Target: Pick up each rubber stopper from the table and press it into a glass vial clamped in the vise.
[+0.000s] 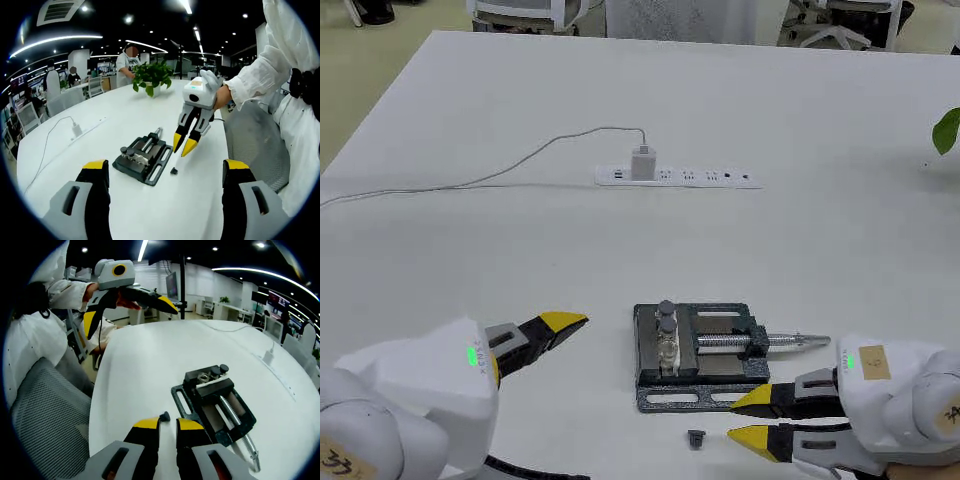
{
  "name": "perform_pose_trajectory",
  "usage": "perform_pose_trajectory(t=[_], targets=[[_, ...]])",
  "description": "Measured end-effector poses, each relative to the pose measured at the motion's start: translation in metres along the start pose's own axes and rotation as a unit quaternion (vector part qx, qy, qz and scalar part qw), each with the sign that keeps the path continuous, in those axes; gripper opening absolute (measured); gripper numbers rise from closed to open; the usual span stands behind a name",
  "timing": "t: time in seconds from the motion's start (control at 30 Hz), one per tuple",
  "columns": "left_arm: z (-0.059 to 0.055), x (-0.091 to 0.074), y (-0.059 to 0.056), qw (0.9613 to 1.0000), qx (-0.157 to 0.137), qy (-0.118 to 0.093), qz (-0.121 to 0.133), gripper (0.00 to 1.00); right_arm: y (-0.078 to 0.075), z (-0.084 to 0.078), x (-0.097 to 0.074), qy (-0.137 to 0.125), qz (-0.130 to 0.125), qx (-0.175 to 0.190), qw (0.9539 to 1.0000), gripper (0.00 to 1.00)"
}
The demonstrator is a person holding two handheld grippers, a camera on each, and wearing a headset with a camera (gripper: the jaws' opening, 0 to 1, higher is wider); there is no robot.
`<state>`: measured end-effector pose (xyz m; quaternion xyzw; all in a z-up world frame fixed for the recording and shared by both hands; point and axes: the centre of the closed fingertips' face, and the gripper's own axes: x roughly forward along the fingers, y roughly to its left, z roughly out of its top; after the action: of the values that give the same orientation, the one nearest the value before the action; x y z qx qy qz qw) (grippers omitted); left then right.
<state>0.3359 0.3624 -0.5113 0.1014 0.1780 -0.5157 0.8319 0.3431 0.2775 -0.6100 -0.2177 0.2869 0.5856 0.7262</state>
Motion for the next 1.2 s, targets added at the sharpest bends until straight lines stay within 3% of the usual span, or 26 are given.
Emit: perform_pose_trajectory(t=[0.3, 0.53, 1.2], targets=[[-0.003, 0.001, 0.000, 1.0000, -0.004, 0.001, -0.001, 0.93, 0.001, -0.008, 0.021, 0.039, 0.020, -0.048, 0.9979, 0.04], [-0.003, 0.002, 0.001, 1.0000, -0.007, 0.001, -0.001, 0.92, 0.001, -0.015, 0.027, 0.064, 0.029, -0.082, 0.9942, 0.01], [-0.005, 0.003, 0.001, 0.9999, -0.013, 0.000, -0.001, 0.92, 0.006, -0.014, 0.033, 0.070, 0.049, -0.098, 0.9915, 0.00]])
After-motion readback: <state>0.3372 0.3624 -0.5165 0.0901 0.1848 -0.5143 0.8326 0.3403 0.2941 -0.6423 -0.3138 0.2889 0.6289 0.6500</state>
